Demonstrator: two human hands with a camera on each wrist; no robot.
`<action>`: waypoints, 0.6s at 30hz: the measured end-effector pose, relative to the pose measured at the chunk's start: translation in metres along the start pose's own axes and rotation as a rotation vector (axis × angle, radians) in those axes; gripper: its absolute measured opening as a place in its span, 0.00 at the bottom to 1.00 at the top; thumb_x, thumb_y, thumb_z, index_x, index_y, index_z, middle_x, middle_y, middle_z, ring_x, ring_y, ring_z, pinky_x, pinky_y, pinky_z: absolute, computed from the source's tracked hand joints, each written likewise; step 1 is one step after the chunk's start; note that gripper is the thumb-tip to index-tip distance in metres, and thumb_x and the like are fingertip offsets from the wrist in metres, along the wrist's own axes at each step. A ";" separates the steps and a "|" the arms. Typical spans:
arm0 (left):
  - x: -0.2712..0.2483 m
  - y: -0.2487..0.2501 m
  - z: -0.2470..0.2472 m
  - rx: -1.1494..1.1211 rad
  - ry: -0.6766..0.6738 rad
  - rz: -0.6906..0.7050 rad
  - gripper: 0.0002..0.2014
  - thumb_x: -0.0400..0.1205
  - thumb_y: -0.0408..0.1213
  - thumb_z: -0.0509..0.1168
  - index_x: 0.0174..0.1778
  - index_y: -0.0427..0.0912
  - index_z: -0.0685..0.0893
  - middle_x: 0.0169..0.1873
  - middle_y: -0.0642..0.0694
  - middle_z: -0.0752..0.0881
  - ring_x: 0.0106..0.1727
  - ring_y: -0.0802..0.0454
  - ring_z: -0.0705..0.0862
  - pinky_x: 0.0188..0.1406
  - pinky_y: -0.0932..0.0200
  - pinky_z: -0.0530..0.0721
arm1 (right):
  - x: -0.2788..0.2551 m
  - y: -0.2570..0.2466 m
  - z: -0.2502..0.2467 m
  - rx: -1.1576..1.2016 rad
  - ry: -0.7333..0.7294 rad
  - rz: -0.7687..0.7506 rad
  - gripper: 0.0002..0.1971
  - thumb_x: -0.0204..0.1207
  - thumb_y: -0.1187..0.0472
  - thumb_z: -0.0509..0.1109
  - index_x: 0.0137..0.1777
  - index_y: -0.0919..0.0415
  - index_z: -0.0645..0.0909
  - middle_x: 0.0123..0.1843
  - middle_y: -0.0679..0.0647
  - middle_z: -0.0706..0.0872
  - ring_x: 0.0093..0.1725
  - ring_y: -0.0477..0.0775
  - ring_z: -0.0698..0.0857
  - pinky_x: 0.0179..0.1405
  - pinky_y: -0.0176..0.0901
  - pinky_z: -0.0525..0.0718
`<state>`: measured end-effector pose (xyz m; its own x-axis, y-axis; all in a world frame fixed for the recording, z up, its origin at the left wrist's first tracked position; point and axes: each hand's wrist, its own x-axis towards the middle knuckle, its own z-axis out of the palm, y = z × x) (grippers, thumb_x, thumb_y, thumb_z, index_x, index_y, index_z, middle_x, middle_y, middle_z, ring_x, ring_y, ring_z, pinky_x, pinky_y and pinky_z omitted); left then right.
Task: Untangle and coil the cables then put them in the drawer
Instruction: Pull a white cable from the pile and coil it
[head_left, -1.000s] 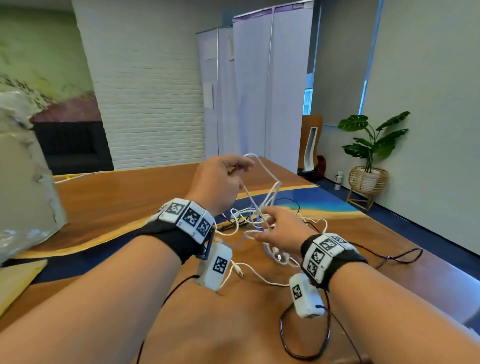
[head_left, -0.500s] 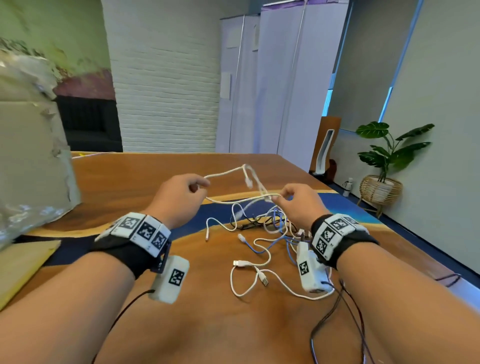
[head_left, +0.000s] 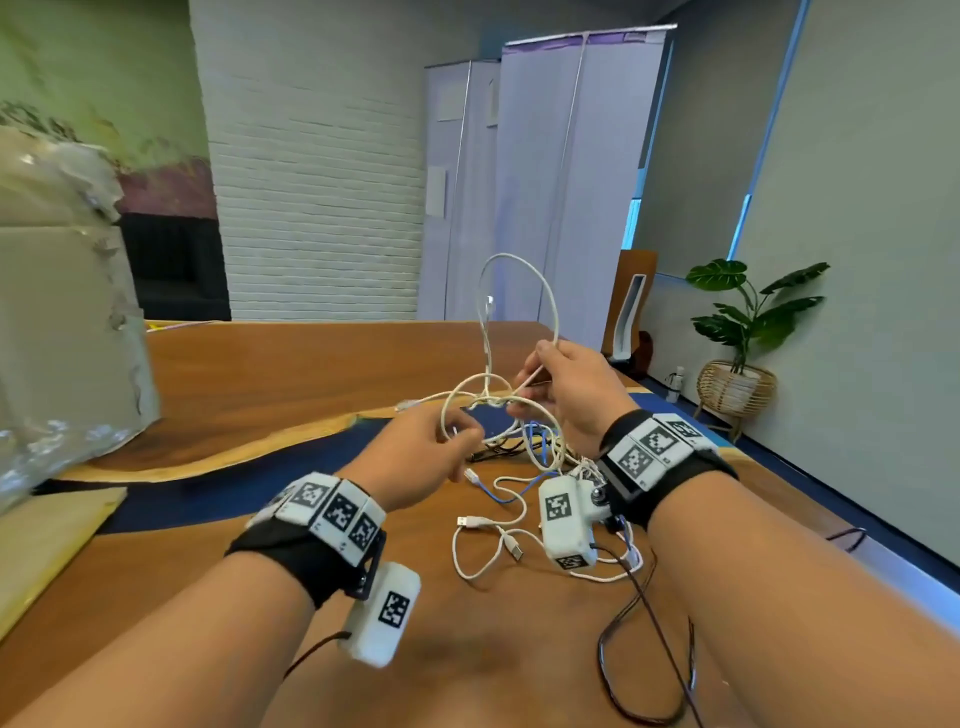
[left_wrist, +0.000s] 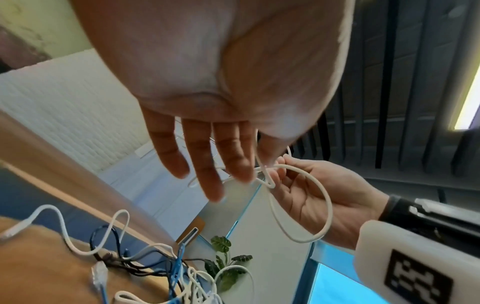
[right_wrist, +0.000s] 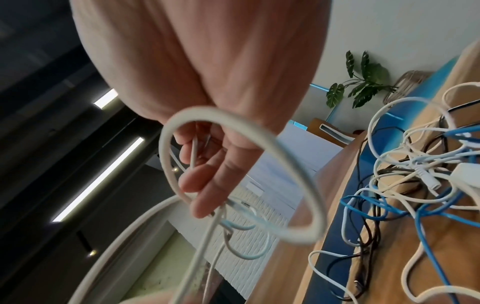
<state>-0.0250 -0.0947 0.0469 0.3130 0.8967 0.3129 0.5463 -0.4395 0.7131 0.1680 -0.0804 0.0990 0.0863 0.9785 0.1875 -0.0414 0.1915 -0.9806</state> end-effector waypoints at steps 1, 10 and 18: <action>-0.001 0.000 0.002 -0.045 0.032 0.001 0.12 0.90 0.47 0.62 0.44 0.51 0.86 0.30 0.47 0.91 0.29 0.59 0.84 0.40 0.55 0.81 | 0.000 0.002 -0.004 0.004 0.008 0.003 0.17 0.93 0.60 0.57 0.45 0.67 0.78 0.34 0.62 0.84 0.28 0.57 0.84 0.41 0.61 0.92; 0.028 -0.045 0.012 -0.346 0.064 -0.209 0.09 0.90 0.33 0.63 0.52 0.42 0.89 0.41 0.46 0.95 0.37 0.47 0.90 0.44 0.47 0.86 | 0.024 0.101 -0.046 -0.164 0.067 0.142 0.16 0.93 0.61 0.55 0.46 0.67 0.78 0.51 0.64 0.92 0.41 0.60 0.93 0.44 0.56 0.93; 0.063 -0.112 0.010 -0.283 -0.015 -0.361 0.27 0.85 0.39 0.72 0.79 0.62 0.76 0.67 0.53 0.81 0.60 0.48 0.88 0.46 0.50 0.90 | 0.060 0.119 -0.003 0.169 -0.034 0.155 0.13 0.94 0.62 0.52 0.48 0.64 0.72 0.54 0.71 0.90 0.43 0.67 0.94 0.41 0.60 0.93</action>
<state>-0.0589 0.0107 -0.0196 0.1539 0.9881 0.0056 0.3889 -0.0657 0.9189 0.1715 0.0003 -0.0064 0.0320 0.9987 0.0398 -0.2175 0.0458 -0.9750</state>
